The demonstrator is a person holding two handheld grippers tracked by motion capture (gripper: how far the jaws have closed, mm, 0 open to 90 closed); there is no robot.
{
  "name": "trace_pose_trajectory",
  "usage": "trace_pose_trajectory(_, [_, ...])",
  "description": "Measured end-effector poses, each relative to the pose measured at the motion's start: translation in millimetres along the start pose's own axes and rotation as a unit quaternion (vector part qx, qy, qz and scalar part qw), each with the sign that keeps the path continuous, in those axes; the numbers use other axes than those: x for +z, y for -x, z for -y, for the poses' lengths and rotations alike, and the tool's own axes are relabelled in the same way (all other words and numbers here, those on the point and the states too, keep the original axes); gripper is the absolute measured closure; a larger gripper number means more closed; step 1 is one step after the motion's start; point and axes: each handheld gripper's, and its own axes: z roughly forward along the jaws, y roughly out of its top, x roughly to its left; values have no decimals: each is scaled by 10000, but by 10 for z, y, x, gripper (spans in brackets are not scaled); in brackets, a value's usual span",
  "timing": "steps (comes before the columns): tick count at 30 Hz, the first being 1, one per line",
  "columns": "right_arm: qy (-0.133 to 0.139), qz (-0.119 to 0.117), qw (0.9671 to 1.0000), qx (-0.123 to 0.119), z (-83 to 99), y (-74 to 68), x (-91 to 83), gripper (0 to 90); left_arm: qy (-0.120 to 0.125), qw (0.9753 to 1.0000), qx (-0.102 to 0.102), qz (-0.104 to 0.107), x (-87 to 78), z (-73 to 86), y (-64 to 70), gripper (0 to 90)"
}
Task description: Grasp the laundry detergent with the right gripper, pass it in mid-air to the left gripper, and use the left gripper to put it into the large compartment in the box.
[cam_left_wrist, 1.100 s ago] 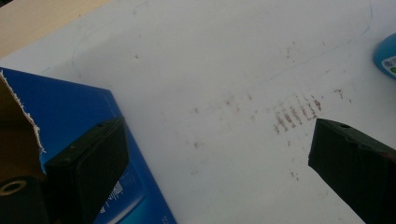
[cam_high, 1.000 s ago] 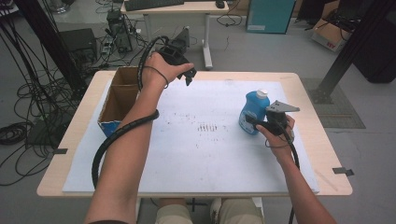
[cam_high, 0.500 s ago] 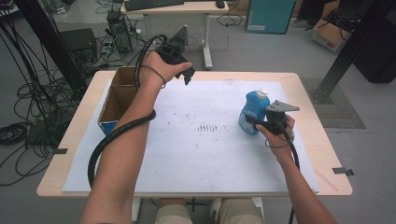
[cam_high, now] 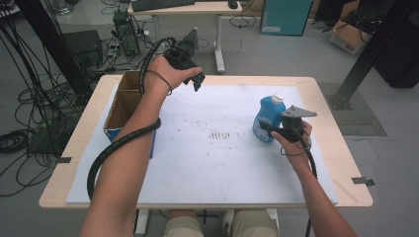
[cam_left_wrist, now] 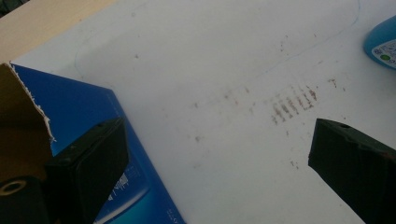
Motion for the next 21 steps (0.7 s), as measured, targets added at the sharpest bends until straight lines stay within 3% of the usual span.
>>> trace_pose_trajectory(12, [-271, -117, 9995, 69, -138, 50, -22, 436, 103, 9980, 605, 146, -152, 87, 128, 59])
trace_pose_trajectory(15, [-302, -173, 9994, 50, -248, 38, -47, 436, 80, 9954, 929, 213, -243, 91, 133, 58])
trace_pose_trajectory(16, [-319, -173, 9993, -16, -312, 21, -59, 437, 80, 9954, 929, 213, -243, 91, 133, 57])
trace_pose_trajectory(20, [-346, -347, 9988, -72, -520, -34, -77, 436, 73, 9902, 1370, 278, -369, 87, 169, 57])
trace_pose_trajectory(21, [-346, -347, 9988, -72, -520, -34, -77, 436, 73, 9902, 1370, 278, -369, 87, 169, 57])
